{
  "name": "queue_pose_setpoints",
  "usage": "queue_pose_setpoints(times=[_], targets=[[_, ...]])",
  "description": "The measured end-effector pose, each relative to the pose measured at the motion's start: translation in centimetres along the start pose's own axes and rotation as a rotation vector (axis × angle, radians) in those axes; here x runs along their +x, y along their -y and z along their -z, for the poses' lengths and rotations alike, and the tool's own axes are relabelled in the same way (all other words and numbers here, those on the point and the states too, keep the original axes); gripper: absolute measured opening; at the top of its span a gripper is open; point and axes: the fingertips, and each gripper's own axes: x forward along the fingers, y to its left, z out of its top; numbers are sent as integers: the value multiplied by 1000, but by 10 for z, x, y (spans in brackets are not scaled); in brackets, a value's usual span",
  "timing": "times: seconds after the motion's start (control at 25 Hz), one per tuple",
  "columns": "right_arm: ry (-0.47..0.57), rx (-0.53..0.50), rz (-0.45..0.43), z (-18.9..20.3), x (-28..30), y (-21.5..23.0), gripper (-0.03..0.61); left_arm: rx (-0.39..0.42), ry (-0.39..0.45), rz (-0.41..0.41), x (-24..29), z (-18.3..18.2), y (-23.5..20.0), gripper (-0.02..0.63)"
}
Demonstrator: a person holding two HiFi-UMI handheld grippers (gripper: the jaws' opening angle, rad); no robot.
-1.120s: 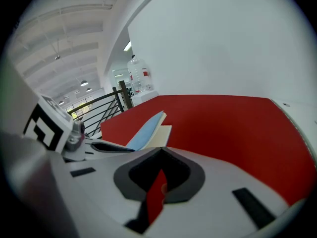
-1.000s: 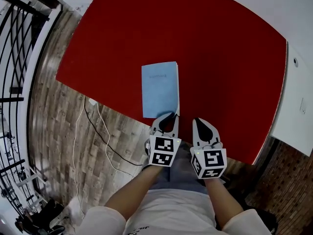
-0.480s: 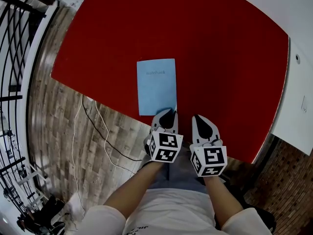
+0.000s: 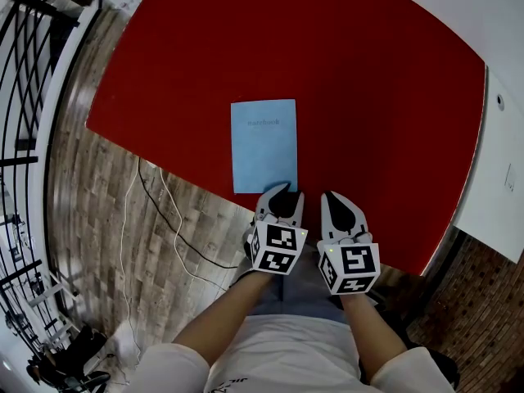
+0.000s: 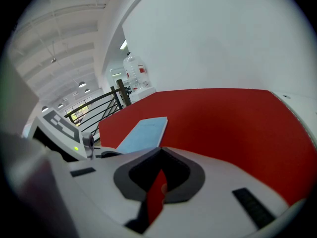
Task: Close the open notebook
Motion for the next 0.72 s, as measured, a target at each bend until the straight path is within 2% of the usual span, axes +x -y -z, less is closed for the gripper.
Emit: queue_pose_setpoints(times=[0.24, 0.44, 0.48, 0.56, 0.72], targets=[[-1, -3, -1, -6, 6, 0, 5, 3, -2, 14, 5, -4, -3, 115], [11, -11, 1, -6, -4, 0, 5, -72, 25, 3, -1, -7, -6, 114], [13, -15, 0, -8, -5, -2, 5, -81, 33, -11, -4, -11, -11, 96], [19, -25, -3, -14, -9, -5, 5, -75, 48, -42, -13, -19, -19, 9], [36, -58, -20, -33, -25, -18, 5, -61, 85, -64, -52, -46, -25, 6]])
